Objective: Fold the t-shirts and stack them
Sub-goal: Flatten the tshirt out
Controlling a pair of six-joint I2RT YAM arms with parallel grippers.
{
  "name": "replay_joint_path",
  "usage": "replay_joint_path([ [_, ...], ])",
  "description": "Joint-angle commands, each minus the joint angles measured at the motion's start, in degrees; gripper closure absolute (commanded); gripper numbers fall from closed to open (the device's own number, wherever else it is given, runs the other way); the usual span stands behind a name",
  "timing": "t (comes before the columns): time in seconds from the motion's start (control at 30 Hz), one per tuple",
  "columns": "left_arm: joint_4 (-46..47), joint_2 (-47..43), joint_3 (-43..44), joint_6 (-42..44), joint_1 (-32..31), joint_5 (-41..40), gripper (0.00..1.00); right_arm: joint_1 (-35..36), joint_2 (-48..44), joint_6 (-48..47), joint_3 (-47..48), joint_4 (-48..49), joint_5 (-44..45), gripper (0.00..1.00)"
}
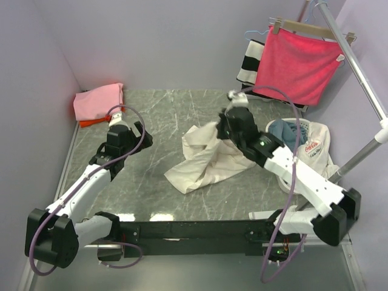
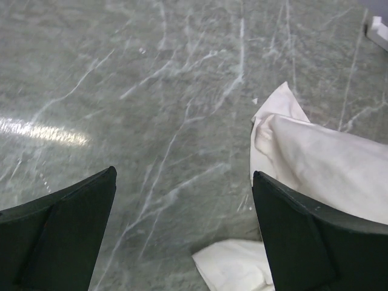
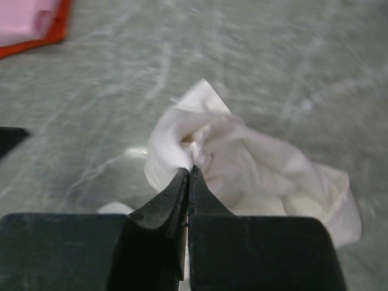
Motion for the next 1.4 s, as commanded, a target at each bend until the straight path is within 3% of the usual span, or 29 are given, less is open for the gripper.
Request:
replay_joint_path([
  [0.0, 3.2, 3.0, 4.5, 1.9, 0.0, 4.0, 0.00, -3.7, -8.3, 9.6, -14.3, -5.4, 11.0, 1.00],
  [0.13, 4.5, 4.5, 4.9, 2.2, 0.0, 6.8, 0.01, -5.7, -13.5, 11.0, -21.4, -5.0, 7.3, 1.00],
  [0.47, 5.8, 5.2, 4.1, 2.2, 0.0, 7.8, 0.00, -5.6, -15.7, 13.0, -24.4, -3.5, 4.7, 0.99],
  [0.5, 4.9, 4.1, 4.1, 2.3, -0.1, 7.8, 0.01, -5.6, -16.9, 13.1, -26.0, -2.5, 4.4, 0.92],
  [0.57, 3.8, 2.9, 4.3, 2.5, -0.2, 7.8, 0.01, -5.6, -18.2, 12.9, -27.7, 0.0, 3.9, 0.59],
  [0.6, 3.1, 1.6, 4.3, 2.5, -0.3, 7.9, 0.01, -5.6, -18.5, 12.9, -27.7, 0.1, 4.7, 0.58],
  [0.63, 2.8, 0.9, 4.3, 2.7, -0.3, 5.0, 0.01, -5.6, -18.8, 13.0, -27.7, 0.2, 5.3, 0.49],
  [0.67, 2.7, 0.3, 4.5, 2.8, -0.3, 4.1, 0.01, -5.6, -19.0, 12.8, -28.0, 1.4, 5.6, 0.28],
  [0.7, 2.8, -0.3, 4.7, 3.2, -0.2, 4.5, 0.01, -6.0, -19.0, 12.7, -28.1, 2.1, 5.6, 0.20],
  [0.83, 3.2, -2.5, 4.1, 2.6, -0.9, 2.8, 0.01, -6.2, -18.2, 12.5, -26.2, 0.2, 6.7, 0.03],
  [0.9, 5.6, -2.3, 3.7, 1.6, -0.9, 4.1, 0.01, -6.3, -17.7, 12.1, -23.7, -1.2, 7.5, 0.01],
  [1.0, 1.0, -0.3, 8.0, 2.0, -1.7, 3.8, 0.00, -6.2, -17.4, 10.6, -23.1, -0.6, 5.8, 0.00],
  [1.2, 3.4, -4.9, 3.1, 3.2, -2.0, 2.0, 0.01, -6.3, -15.0, 9.3, -24.3, 0.4, 4.8, 0.00],
  [1.37, 3.1, -1.7, 3.9, 2.6, -2.0, 3.2, 0.01, -6.3, -14.5, 7.3, -24.2, 0.2, 5.6, 0.00],
])
